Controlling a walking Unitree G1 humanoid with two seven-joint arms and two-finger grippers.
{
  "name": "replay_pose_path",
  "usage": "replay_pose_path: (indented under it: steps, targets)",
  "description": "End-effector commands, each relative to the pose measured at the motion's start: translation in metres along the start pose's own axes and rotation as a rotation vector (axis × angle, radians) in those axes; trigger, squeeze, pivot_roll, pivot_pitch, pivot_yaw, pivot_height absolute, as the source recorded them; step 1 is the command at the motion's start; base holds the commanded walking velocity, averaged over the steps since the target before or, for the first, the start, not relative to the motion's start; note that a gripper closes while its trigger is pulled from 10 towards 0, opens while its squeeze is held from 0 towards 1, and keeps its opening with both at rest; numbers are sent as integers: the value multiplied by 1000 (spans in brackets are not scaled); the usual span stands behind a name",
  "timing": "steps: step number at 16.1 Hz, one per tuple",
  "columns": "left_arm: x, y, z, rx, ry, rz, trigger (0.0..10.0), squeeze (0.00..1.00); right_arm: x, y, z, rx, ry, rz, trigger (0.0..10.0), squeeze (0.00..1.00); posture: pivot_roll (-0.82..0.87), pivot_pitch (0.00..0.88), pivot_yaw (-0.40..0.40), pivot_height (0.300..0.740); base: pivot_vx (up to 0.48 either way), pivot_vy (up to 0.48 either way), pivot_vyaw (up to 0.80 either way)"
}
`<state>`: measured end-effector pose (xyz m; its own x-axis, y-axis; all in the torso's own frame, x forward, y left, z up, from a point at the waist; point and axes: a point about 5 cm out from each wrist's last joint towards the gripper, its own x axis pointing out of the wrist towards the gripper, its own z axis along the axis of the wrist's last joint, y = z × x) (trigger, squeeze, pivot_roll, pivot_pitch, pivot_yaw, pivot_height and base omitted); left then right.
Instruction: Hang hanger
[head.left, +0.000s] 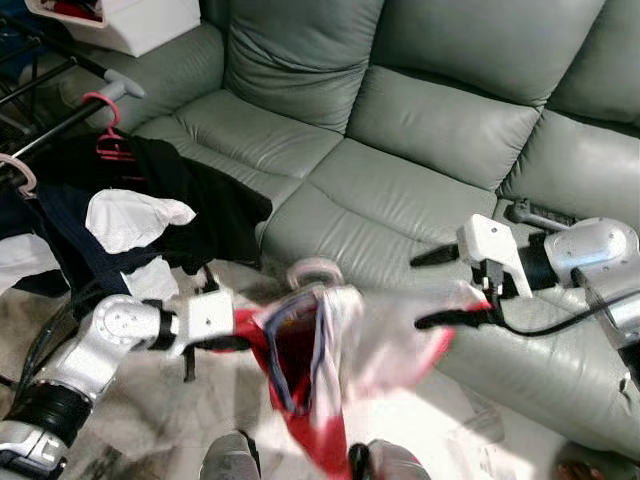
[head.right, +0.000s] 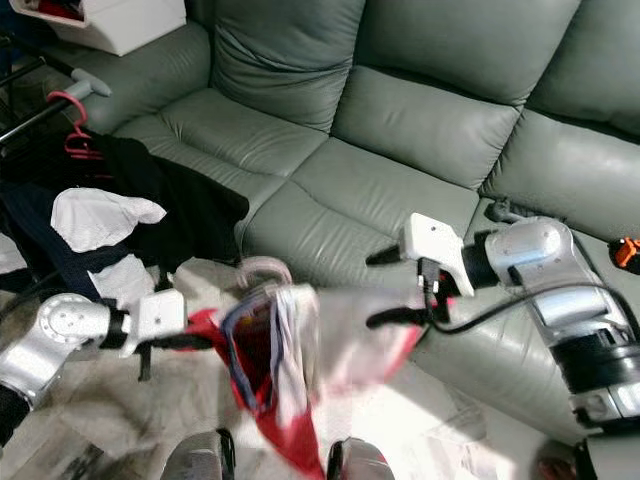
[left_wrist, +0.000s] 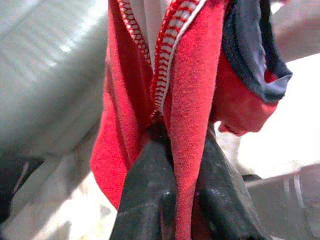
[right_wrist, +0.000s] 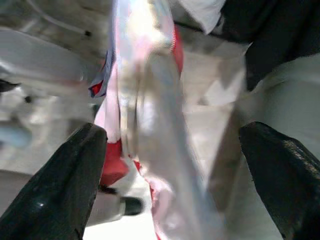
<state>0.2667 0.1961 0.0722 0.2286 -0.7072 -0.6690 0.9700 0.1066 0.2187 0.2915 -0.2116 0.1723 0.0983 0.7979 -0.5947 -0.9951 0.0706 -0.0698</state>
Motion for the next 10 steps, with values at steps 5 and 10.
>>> replay_pose_path:
  steps: [5,10]
  targets:
    - [5,0,7,51,-22,-46,0,0,11,-4,-7,26,48,113,10000,867,-59,91,-7,740,0,0,0]
    - [10,0,9,59,-34,-61,0,0,20,-8,-7,7,99,213,10000,431,-55,99,-8,740,0,0,0]
